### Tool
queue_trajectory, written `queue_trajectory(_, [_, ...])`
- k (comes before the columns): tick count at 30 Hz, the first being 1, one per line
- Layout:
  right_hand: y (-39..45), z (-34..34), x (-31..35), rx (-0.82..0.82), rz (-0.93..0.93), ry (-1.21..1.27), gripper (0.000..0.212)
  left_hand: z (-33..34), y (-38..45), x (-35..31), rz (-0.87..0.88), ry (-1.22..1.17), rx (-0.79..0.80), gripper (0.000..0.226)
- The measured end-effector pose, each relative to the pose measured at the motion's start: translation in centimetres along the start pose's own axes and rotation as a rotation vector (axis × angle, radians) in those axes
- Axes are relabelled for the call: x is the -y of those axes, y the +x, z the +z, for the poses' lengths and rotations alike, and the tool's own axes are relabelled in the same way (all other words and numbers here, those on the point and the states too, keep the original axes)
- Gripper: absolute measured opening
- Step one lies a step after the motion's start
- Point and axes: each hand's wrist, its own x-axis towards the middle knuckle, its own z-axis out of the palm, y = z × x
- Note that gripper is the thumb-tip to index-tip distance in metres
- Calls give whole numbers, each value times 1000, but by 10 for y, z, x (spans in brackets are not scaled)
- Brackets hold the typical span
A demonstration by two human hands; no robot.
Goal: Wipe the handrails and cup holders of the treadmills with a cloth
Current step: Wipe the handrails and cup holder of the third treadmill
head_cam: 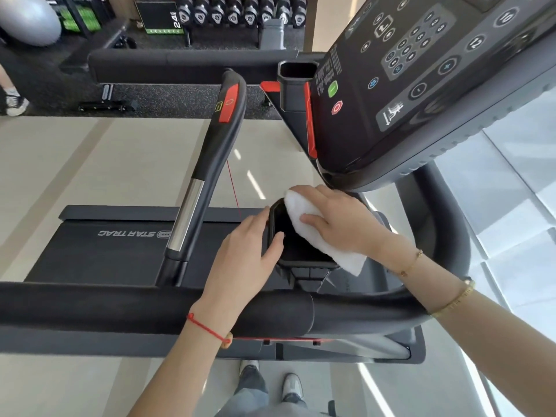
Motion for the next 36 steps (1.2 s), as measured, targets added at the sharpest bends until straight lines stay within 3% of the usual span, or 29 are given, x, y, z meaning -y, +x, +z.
queue_trajectory(5, [-44,13,10,-75,333,298,68,2,-1,2,8,14,2,57])
queue_trajectory(10, [-48,18,19,-96,434,352,72,1,-1,2,5,13,25,59])
queue_trajectory(14, [-28,4,10,-31,366,310,65,-1,-2,0,13,1,30,55])
queue_trajectory(19, [-68,-5,9,-22,251,275,63,-5,-2,2,37,-56,29,47])
queue_trajectory(22, [-86,-19,16,11,106,240,57,-5,-3,5,45,-74,19,44])
queue_trajectory(26, [-84,-16,43,183,-168,57,50,-5,-2,8,63,-94,16,40])
queue_trajectory(30, [-62,-7,57,284,-85,18,38,-3,-2,13,39,-111,-5,37])
queue_trajectory(36, [-89,-22,15,170,-202,-27,36,-3,-3,10,43,-94,12,44])
